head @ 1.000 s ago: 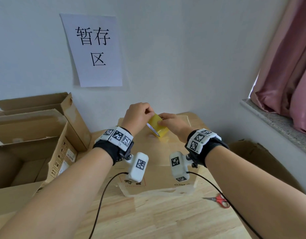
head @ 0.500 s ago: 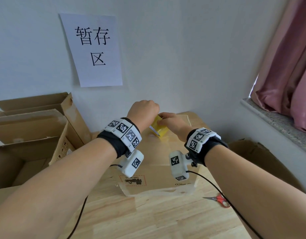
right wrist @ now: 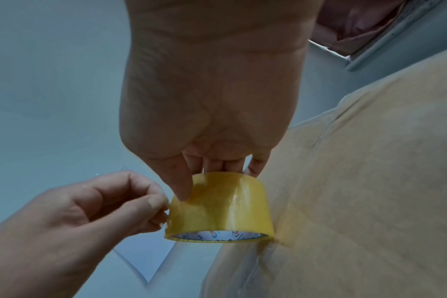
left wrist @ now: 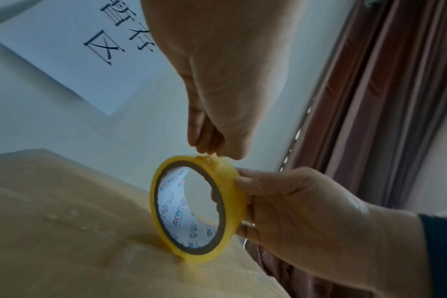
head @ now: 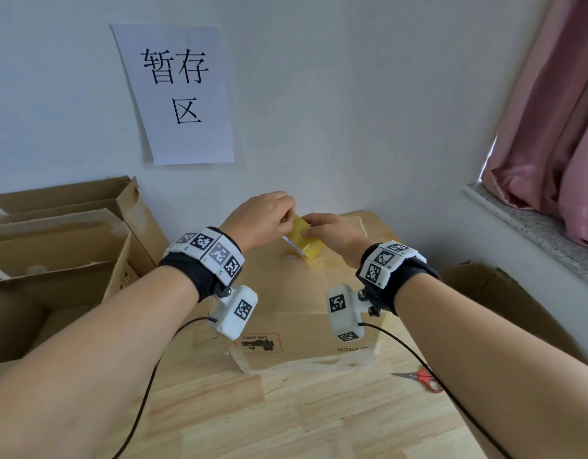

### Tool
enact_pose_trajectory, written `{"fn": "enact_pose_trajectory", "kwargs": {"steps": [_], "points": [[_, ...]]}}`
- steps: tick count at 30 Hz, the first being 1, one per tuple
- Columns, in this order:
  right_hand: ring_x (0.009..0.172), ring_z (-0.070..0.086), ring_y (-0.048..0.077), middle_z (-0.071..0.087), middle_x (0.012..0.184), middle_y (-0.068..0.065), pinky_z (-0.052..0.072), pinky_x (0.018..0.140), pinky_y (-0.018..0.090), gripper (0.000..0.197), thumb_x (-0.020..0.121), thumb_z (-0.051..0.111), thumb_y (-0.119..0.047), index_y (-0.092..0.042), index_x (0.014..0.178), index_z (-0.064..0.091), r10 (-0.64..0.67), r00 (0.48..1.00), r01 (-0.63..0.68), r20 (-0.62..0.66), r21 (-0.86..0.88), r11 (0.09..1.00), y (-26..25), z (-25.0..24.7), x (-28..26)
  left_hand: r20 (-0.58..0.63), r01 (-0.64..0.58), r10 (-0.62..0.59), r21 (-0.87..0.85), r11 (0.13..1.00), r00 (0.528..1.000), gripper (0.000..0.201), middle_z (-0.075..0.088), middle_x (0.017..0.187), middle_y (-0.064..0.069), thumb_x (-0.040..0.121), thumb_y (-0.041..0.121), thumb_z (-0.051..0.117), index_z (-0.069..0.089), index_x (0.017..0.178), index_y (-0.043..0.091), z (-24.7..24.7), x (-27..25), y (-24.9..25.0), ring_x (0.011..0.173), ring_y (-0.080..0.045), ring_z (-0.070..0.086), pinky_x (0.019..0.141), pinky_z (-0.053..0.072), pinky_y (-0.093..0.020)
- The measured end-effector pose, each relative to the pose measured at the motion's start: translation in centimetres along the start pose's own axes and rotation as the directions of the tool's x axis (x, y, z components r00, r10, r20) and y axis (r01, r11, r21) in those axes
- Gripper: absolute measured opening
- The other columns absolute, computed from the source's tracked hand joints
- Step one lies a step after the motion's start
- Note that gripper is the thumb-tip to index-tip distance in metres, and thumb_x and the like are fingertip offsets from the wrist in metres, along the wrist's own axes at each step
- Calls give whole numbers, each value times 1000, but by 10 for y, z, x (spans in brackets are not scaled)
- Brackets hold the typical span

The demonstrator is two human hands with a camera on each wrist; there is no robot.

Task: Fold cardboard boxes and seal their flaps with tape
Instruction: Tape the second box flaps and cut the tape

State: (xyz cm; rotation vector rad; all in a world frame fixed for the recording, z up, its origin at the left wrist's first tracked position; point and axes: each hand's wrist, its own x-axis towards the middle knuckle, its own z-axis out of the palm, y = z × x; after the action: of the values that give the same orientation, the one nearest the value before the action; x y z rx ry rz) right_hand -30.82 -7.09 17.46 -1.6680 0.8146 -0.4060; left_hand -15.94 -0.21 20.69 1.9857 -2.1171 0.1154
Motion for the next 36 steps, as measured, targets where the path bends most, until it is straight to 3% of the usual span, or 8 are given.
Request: {"fn": "enact_pose_trajectory", "kwargs": {"steps": [6, 14, 19, 22, 24, 28, 33, 36], "points": [[92, 53, 17, 60, 99, 6, 40, 75, 18, 26, 92, 49, -7, -12, 113, 64, 3, 1000, -3, -3, -12, 1000, -1, -1, 0, 18, 59, -56, -234, 970, 998, 8, 56, 89, 3, 88, 16, 61, 62, 83, 9, -1, 5, -10, 81, -13, 53, 77, 44, -25], [86, 55, 15, 62, 95, 6, 43, 76, 20, 20, 91, 53, -8, -14, 105, 66, -4, 1000, 4, -20, 0, 1000, 3, -1, 1, -49, -14, 13, -35, 999, 999, 11, 55, 90, -6, 96, 13, 48, 55, 91, 6, 7, -6, -1, 74, -21, 47, 68, 38, -31], [74, 41, 17, 45, 81, 7, 34, 69, 28, 23, 92, 50, -13, 8, 95, 59, 8, 985, -9, -175, -6, 1000, 7, -7, 4, -20, -41, 42, 70, 997, 999, 9, 54, 91, -8, 98, 12, 42, 48, 97, 6, 5, -14, 7, 73, -32, 52, 66, 44, -41], [79, 52, 12, 62, 89, 8, 41, 71, 23, 21, 93, 50, -10, -10, 105, 68, -27, 993, 20, -111, -71, 997, 2, -7, 0, -107, 47, -55, -77, 996, 993, 11, 58, 89, -8, 97, 13, 43, 50, 92, 5, 4, -13, 4, 77, -32, 54, 71, 44, -42], [87, 54, 13, 67, 102, 12, 42, 75, 23, 26, 93, 49, -9, -11, 112, 67, -37, 994, 27, -99, -104, 994, -3, -5, -1, -128, 147, -178, -221, 964, 976, 8, 62, 88, -6, 94, 11, 48, 53, 91, 5, 2, -9, -3, 80, -26, 57, 71, 45, -30], [89, 52, 12, 66, 107, 11, 41, 70, 15, 27, 96, 46, -11, -10, 116, 65, -9, 992, -2, -126, -81, 997, -4, -5, -4, -21, 327, -380, -467, 821, 925, 25, 61, 108, 5, 93, 25, 56, 57, 115, 12, 7, -2, -4, 91, -10, 58, 75, 36, -12], [86, 50, 18, 56, 122, 27, 43, 85, 33, 27, 95, 48, -13, -2, 113, 65, -16, 992, 5, -127, -87, 996, -4, -5, -5, 42, 356, -388, -497, 791, 921, 31, 60, 113, 3, 89, 32, 63, 65, 116, 16, 18, 12, 5, 102, -8, 57, 89, 39, -17], [110, 55, 38, 56, 123, 27, 39, 101, 44, 27, 95, 47, -11, -1, 114, 64, 6, 991, -17, -130, -85, 996, -2, -6, -6, -23, 313, -387, -546, 777, 922, 15, 64, 103, -2, 86, 21, 67, 71, 99, 13, 23, 16, 8, 92, -10, 59, 85, 44, -17]]}}
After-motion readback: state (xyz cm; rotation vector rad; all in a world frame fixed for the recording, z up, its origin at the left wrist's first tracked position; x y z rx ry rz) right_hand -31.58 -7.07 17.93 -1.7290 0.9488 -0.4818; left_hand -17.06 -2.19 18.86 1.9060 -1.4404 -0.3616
